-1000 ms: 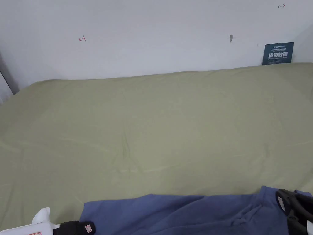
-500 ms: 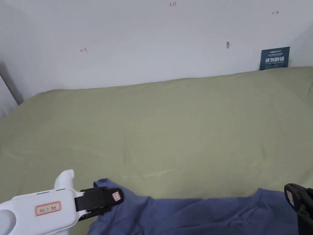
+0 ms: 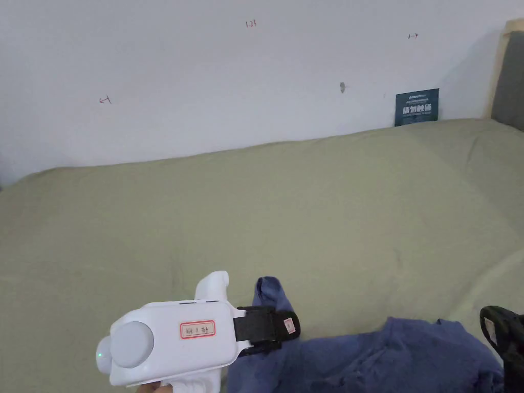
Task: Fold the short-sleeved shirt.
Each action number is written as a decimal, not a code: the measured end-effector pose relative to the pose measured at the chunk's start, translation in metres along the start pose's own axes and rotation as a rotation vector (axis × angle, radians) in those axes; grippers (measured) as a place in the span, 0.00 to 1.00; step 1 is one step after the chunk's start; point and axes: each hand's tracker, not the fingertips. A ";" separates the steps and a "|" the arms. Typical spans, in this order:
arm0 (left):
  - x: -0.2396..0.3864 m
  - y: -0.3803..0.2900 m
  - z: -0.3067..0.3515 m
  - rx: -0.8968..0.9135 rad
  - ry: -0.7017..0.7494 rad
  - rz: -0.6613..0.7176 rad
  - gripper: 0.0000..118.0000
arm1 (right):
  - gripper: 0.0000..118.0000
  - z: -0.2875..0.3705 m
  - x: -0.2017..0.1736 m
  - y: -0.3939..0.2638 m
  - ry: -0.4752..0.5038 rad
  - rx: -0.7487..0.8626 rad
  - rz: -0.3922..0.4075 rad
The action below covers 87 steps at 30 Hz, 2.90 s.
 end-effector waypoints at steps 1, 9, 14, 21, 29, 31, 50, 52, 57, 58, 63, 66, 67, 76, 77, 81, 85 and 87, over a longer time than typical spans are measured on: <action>0.004 -0.004 -0.010 -0.011 0.000 -0.002 0.06 | 0.00 0.001 0.002 0.000 -0.006 0.000 -0.001; -0.021 -0.017 -0.062 -0.121 0.014 0.165 0.32 | 0.00 0.003 0.009 -0.002 -0.028 -0.012 -0.013; -0.052 -0.024 -0.082 -0.174 -0.036 0.296 0.64 | 0.00 0.000 0.009 -0.004 -0.019 -0.031 -0.035; -0.034 -0.011 -0.039 -0.083 0.027 0.189 0.39 | 0.00 -0.001 0.004 0.002 -0.010 -0.023 -0.005; -0.038 -0.023 -0.004 -0.011 0.100 0.079 0.00 | 0.00 -0.003 0.000 0.008 0.013 -0.002 -0.001; -0.038 -0.030 -0.008 -0.026 0.109 0.058 0.00 | 0.00 -0.003 -0.001 0.008 0.017 0.000 0.001; -0.053 -0.125 -0.114 0.214 -0.064 0.233 0.00 | 0.00 0.013 0.000 0.025 0.044 0.074 0.042; -0.048 -0.136 -0.122 0.209 -0.060 0.232 0.00 | 0.00 0.015 0.001 0.028 0.050 0.078 0.031; -0.040 -0.146 -0.133 0.166 -0.170 0.273 0.00 | 0.00 0.014 -0.002 0.033 0.054 0.091 0.039; -0.039 -0.146 -0.137 0.147 -0.169 0.275 0.00 | 0.00 0.012 -0.002 0.032 0.057 0.093 0.040; -0.031 -0.144 -0.144 0.086 -0.227 0.309 0.00 | 0.00 0.007 -0.007 0.029 0.071 0.076 0.048; -0.031 -0.138 -0.144 0.042 -0.213 0.305 0.00 | 0.00 0.004 -0.011 0.027 0.070 0.060 0.051; -0.031 -0.130 -0.137 0.030 -0.213 0.303 0.00 | 0.00 0.004 -0.011 0.027 0.074 0.059 0.050; -0.091 -0.028 -0.001 -0.056 -0.090 0.147 0.12 | 0.00 -0.003 -0.023 0.032 0.115 0.065 0.063; -0.100 -0.022 0.014 -0.043 -0.039 0.136 0.12 | 0.00 -0.003 -0.024 0.033 0.122 0.066 0.063; -0.135 -0.012 0.048 -0.056 0.018 0.223 0.41 | 0.00 -0.003 -0.030 0.031 0.137 0.073 0.088; -0.141 -0.019 0.046 -0.100 -0.021 0.249 0.95 | 0.00 -0.004 -0.031 0.032 0.135 0.065 0.098; -0.141 -0.024 0.040 -0.100 -0.056 0.277 0.95 | 0.00 -0.005 -0.030 0.032 0.136 0.063 0.098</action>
